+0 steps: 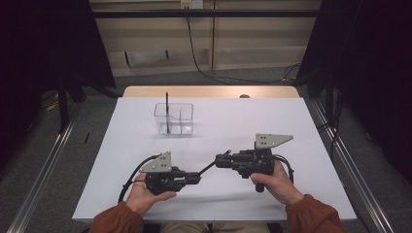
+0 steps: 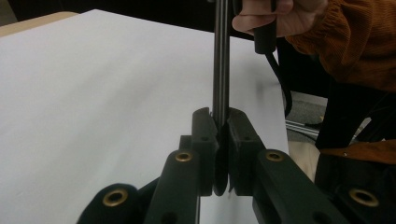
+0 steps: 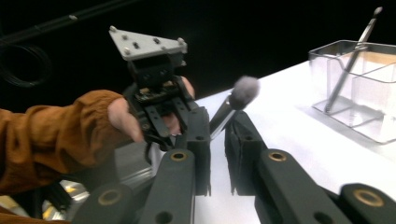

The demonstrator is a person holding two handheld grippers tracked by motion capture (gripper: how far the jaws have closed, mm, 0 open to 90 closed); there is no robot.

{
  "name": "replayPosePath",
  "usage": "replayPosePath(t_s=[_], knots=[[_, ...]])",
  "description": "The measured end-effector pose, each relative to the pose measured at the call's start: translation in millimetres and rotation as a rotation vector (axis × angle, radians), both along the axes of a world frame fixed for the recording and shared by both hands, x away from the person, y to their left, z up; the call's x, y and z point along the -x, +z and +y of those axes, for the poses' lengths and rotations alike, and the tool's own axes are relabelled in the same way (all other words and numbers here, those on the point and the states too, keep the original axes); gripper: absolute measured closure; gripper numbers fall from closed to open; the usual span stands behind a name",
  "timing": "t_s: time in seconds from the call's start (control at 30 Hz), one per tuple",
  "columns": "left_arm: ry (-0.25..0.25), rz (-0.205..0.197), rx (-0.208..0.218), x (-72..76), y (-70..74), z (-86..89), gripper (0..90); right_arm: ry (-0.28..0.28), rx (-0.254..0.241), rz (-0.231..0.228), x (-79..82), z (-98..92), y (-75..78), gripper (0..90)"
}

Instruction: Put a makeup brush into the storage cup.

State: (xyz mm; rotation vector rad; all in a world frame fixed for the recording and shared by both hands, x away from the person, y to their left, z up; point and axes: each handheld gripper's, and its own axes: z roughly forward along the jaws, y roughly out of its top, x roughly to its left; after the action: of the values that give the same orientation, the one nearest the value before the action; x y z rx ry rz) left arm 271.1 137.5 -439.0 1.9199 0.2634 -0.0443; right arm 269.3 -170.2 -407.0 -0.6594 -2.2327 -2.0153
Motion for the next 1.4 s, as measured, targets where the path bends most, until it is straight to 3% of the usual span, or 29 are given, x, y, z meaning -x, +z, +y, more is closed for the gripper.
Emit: replayPosePath(t_s=[0.17,0.3,0.43,0.63,0.87,1.07,1.2,1.27,1.4], knots=[[0.05,0.003,0.012,-4.4,-1.7,2.6,78.0,0.009,-0.015,0.01,0.0,2.5,1.9,83.9],[0.079,0.011,0.018,-5.5,-1.4,3.8,66.0,-0.003,-0.018,0.014,-1.7,1.2,2.5,83.9],[0.088,0.002,0.011,-5.1,-0.9,3.8,62.2,-0.008,-0.014,0.02,-2.0,-1.4,4.0,83.9],[0.133,0.003,0.038,-5.8,2.5,7.0,50.3,-0.014,-0.005,0.035,-3.3,-5.2,6.4,83.9],[0.198,0.019,0.059,-8.2,7.1,12.6,28.6,-0.014,-0.008,0.042,-5.9,-5.5,12.6,83.9],[0.246,0.018,0.073,-10.0,11.1,16.9,10.9,-0.023,0.02,0.041,-8.5,-10.3,17.8,83.9],[0.242,0.028,0.085,-9.8,13.4,14.8,5.2,-0.036,0.04,0.048,-12.1,-14.0,20.2,83.8],[0.228,0.008,0.084,-9.4,13.8,14.2,3.4,-0.028,0.054,0.054,-13.4,-13.9,22.1,83.8],[0.209,0.007,0.083,-9.2,13.6,14.1,1.3,-0.009,0.075,0.07,-16.3,-11.8,28.3,83.8]])
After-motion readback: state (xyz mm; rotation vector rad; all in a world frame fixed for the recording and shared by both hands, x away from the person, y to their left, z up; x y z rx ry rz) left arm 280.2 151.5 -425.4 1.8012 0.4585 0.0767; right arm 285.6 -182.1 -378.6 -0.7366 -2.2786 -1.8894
